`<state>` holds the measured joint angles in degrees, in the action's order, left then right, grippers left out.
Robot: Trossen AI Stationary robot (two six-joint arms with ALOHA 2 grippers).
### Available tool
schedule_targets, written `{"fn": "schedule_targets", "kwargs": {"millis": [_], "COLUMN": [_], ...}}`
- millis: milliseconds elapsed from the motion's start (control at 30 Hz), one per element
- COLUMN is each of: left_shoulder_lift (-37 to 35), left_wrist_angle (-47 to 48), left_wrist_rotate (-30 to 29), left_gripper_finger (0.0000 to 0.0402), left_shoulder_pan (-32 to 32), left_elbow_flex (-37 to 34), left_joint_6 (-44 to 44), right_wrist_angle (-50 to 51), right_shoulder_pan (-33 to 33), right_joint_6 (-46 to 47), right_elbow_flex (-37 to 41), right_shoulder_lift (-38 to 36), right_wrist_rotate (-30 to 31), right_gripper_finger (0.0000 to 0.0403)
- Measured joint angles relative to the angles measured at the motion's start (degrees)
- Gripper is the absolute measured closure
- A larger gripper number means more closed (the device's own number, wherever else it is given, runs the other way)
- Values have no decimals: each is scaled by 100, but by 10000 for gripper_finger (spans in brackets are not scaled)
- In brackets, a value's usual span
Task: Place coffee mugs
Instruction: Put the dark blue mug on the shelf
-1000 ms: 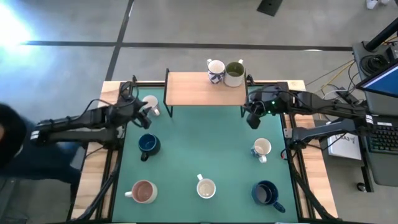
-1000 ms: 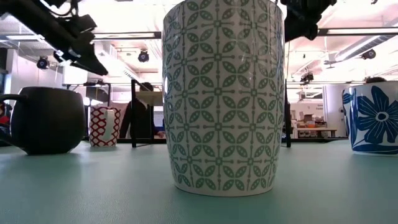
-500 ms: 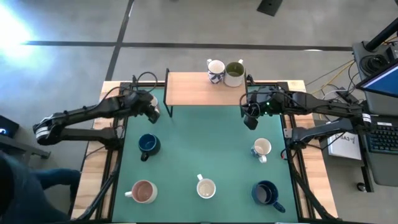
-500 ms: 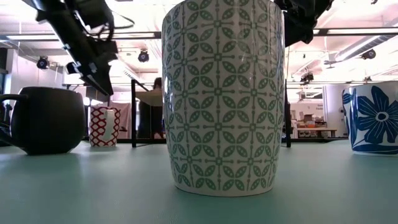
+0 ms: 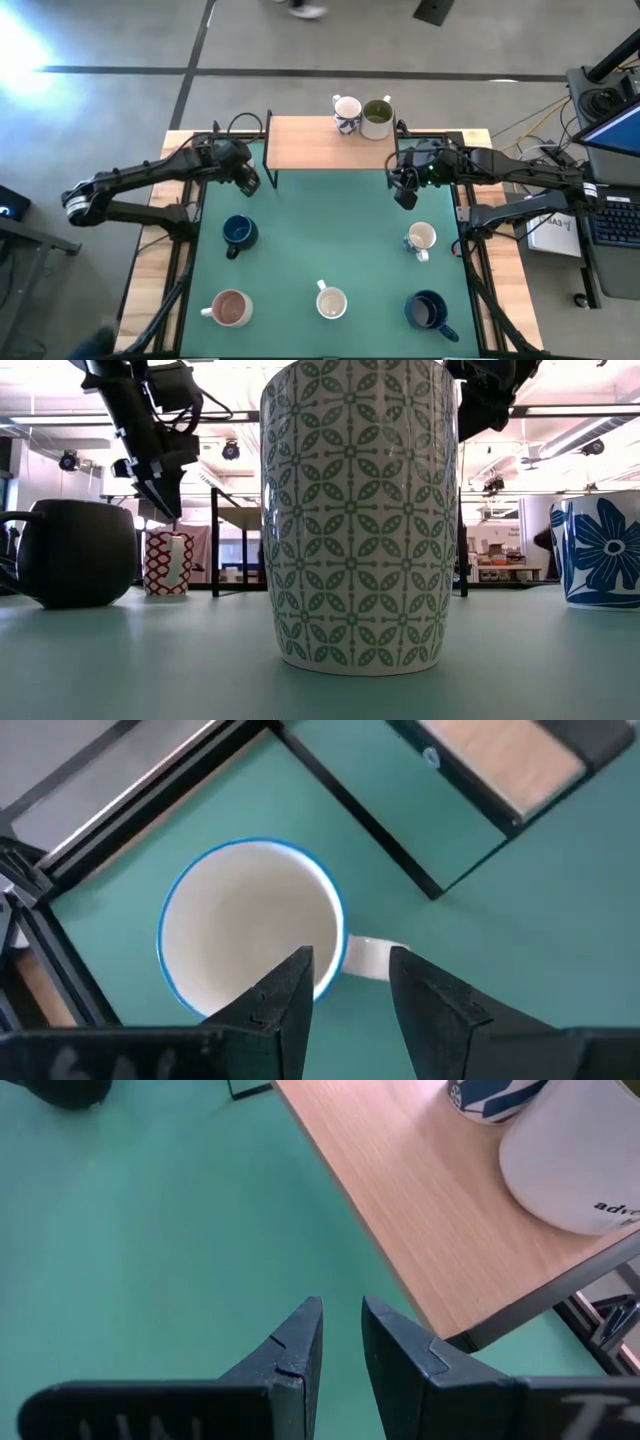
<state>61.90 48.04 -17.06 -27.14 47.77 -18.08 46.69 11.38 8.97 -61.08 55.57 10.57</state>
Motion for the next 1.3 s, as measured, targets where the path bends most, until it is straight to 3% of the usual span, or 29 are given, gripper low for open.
{"fn": "schedule_targets", "kwargs": {"millis": [200, 333, 700, 900, 1300], "left_shoulder_lift": [65, 39, -86, -93, -47], "left_wrist_angle": [426, 894, 1685, 2161, 2498], "left_wrist_rotate": [1161, 1492, 1680, 1381, 1355], "left_gripper_finger": [285, 285, 285, 285, 285], "left_shoulder_pan": [86, 333, 1599, 2241, 2440], "left_elbow_flex": [32, 32, 114, 365, 197], "left_joint_6": [-777, -1309, -2364, -2860, -3105], "right_wrist_angle": [36, 120, 115, 99, 67], "right_shoulder_pan": [0, 0, 0, 0, 0], "right_joint_6": [-5, -108, -154, -52, 160], "right_elbow_flex": [11, 11, 34, 136, 363], "right_shoulder_lift": [-2, -2, -2, -4, -7], "right_wrist_rotate": [0, 2, 1, 0, 2], "right_gripper_finger": [339, 339, 339, 339, 339]}}
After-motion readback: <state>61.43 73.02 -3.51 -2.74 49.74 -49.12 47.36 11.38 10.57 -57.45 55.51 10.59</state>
